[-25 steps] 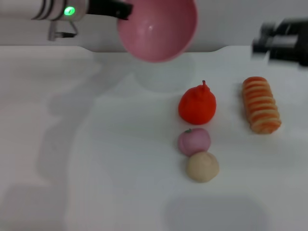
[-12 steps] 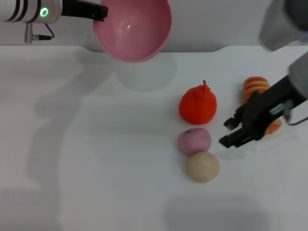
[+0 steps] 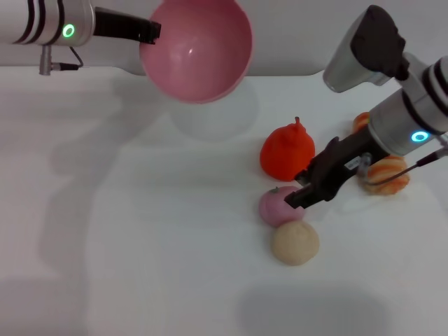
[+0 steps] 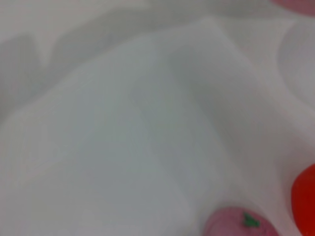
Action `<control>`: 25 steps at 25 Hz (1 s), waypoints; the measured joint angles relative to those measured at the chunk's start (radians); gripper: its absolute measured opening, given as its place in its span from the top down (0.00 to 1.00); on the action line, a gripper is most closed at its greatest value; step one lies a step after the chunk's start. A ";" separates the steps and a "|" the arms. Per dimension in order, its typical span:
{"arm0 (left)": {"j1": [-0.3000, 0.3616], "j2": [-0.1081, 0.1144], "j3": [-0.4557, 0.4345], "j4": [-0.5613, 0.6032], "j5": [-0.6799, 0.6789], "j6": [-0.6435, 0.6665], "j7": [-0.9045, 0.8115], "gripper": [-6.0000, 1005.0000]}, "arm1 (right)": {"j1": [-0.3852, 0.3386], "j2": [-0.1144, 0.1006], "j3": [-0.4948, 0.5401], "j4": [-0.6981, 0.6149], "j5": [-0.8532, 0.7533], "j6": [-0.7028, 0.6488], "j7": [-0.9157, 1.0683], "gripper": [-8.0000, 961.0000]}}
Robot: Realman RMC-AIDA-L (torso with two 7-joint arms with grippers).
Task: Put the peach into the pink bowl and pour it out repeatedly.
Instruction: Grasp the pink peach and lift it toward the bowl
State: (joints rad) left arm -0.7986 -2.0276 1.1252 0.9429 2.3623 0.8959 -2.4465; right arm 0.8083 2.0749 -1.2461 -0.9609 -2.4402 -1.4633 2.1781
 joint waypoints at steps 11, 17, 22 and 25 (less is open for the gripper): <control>0.025 -0.018 0.023 0.001 0.000 0.001 0.005 0.95 | 0.001 0.002 -0.041 0.145 0.043 0.176 0.000 0.56; 0.026 -0.018 0.032 0.003 0.000 0.009 0.006 0.95 | 0.006 0.002 -0.043 0.178 0.054 0.200 0.000 0.56; 0.027 -0.017 0.032 0.006 0.000 0.015 0.009 0.95 | 0.012 0.002 -0.042 0.198 0.060 0.200 0.000 0.56; 0.030 -0.016 0.032 0.007 0.000 0.015 0.022 0.95 | 0.012 0.002 -0.042 0.199 0.061 0.201 -0.001 0.56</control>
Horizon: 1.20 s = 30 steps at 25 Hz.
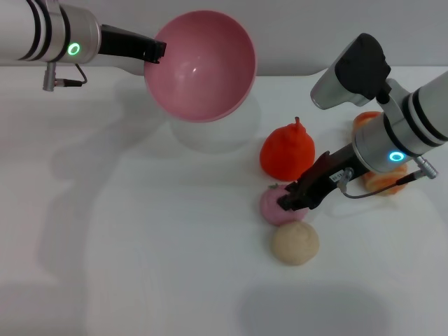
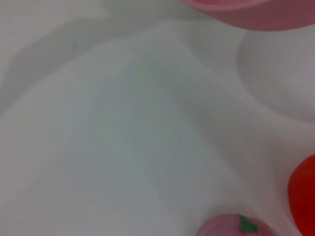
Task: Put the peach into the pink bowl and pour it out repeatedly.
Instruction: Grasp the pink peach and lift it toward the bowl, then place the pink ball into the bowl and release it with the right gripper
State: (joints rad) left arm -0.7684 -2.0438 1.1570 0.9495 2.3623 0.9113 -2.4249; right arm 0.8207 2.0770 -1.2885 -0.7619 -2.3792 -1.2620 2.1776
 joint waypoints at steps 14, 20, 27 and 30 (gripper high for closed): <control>0.003 0.001 0.000 0.000 0.000 0.020 0.001 0.95 | -0.042 -0.003 -0.007 -0.142 0.000 -0.105 0.006 0.95; 0.001 0.002 0.000 0.001 0.000 0.034 0.001 0.95 | -0.158 -0.004 0.000 -0.505 0.001 -0.227 0.062 0.95; -0.003 0.002 0.000 0.002 0.001 0.059 0.000 0.95 | -0.218 -0.003 0.011 -0.847 0.075 -0.289 0.097 0.92; -0.005 0.001 0.018 0.002 0.001 0.081 -0.002 0.95 | -0.212 -0.002 0.011 -0.905 0.091 -0.280 0.093 0.91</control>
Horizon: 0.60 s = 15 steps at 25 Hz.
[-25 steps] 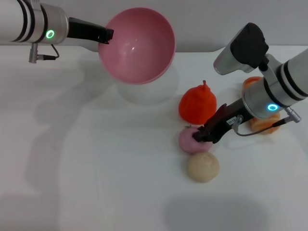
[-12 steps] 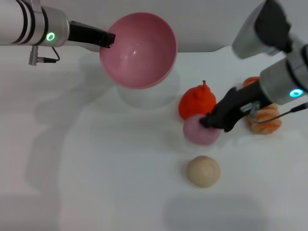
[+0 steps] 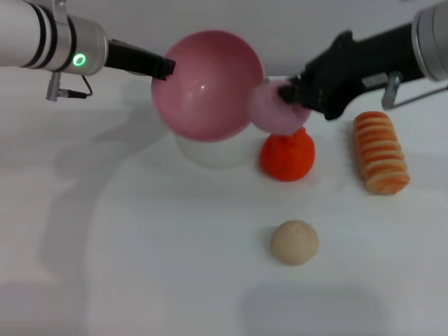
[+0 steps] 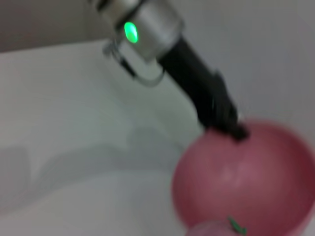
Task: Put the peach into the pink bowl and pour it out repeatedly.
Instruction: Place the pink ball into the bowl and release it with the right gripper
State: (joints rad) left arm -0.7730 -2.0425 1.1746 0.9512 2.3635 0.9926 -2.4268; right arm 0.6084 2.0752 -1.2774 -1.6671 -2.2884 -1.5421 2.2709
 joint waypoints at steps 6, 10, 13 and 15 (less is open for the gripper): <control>0.000 -0.004 0.035 0.000 0.000 0.028 -0.005 0.95 | 0.019 -0.001 -0.007 0.009 0.002 0.097 -0.023 0.89; 0.000 -0.007 0.071 0.010 0.000 0.035 -0.010 0.95 | 0.050 -0.003 -0.010 0.081 0.003 0.148 -0.040 0.88; -0.003 -0.009 0.082 0.011 0.000 0.039 -0.011 0.95 | 0.079 -0.004 -0.009 0.144 0.003 0.163 -0.058 0.87; -0.009 -0.010 0.091 0.012 0.000 0.043 -0.012 0.95 | 0.090 -0.004 -0.008 0.171 0.003 0.175 -0.069 0.86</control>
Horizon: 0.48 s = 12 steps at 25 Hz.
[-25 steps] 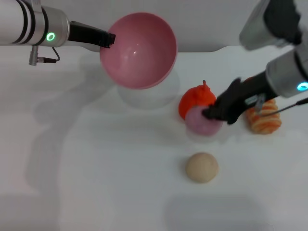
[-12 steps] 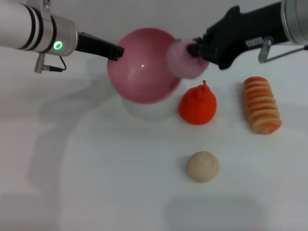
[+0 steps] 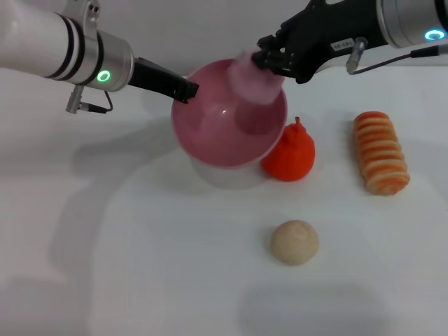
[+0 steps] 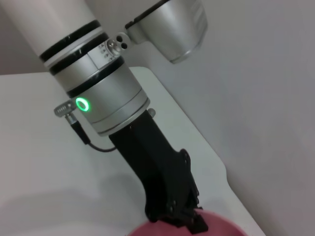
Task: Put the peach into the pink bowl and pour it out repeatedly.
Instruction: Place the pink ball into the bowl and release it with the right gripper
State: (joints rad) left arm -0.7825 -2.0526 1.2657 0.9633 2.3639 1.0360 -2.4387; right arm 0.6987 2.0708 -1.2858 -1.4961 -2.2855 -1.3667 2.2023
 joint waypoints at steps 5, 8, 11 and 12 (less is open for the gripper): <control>-0.004 -0.001 0.012 0.000 0.000 0.001 0.000 0.95 | 0.004 0.001 -0.001 0.019 0.000 0.016 -0.024 0.85; -0.011 -0.002 0.018 0.000 0.000 0.001 0.000 0.95 | 0.000 0.002 0.006 0.021 0.000 0.028 -0.026 0.76; -0.013 -0.003 0.022 0.000 0.000 -0.011 0.010 0.95 | -0.034 0.001 0.019 0.007 0.036 0.069 -0.041 0.67; -0.013 -0.004 0.027 0.000 -0.001 -0.024 0.014 0.95 | -0.053 0.001 0.029 -0.001 0.066 0.084 -0.061 0.68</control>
State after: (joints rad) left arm -0.7959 -2.0567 1.2929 0.9634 2.3632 1.0118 -2.4245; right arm 0.6459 2.0713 -1.2567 -1.4974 -2.2194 -1.2826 2.1417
